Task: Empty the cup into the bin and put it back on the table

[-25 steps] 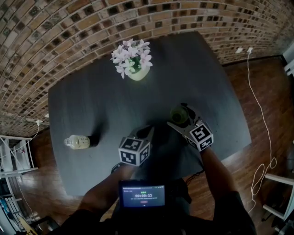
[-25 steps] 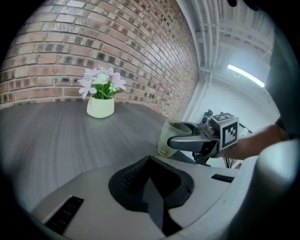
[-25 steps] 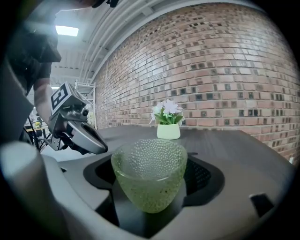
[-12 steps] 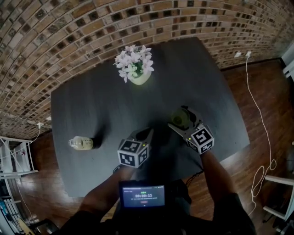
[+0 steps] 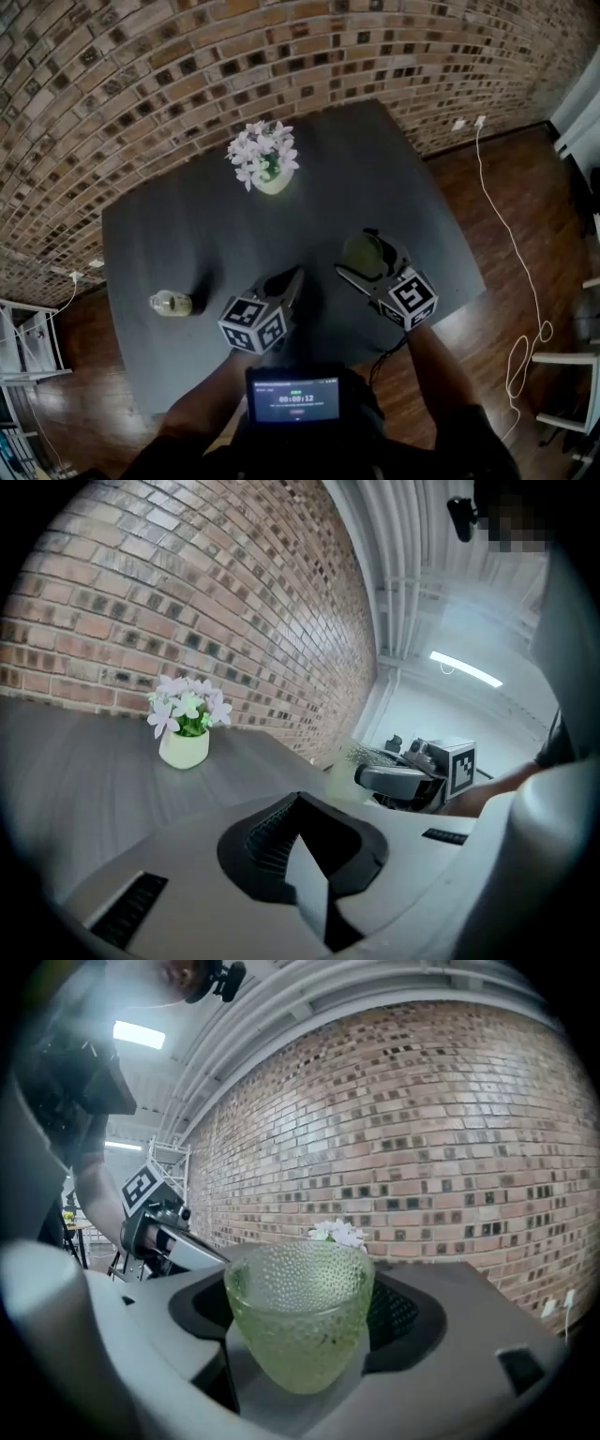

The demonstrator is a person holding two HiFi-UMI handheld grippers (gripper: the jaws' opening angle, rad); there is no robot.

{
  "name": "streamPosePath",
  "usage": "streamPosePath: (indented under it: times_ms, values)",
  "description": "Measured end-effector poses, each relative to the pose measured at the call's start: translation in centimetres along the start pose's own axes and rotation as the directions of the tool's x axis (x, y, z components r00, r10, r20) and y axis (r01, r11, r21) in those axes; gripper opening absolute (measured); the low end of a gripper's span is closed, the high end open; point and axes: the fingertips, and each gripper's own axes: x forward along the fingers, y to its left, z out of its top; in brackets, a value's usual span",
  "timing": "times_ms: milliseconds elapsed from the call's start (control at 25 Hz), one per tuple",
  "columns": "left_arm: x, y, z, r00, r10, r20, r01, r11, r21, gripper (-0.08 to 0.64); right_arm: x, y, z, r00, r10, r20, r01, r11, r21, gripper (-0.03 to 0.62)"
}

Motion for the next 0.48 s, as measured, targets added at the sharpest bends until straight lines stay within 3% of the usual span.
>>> streamPosePath:
  times_ms: [320,480]
  values:
    - [-3.1,-4.0,6.3,0.981,-0.091,0.170,0.088,0.996,0.028,0.000,-3.7,1.2,6.3,0.997,-0.038,0.073,0.037,0.999,0.014,0.399]
    - [-4.6,-6.6,9.4,0.956,-0.145,0.257,0.114,0.985,0.130,0.000,-5.1,1.7,7.3,0.997,-0.062,0.055,0.061,0.998,0.023,0.397]
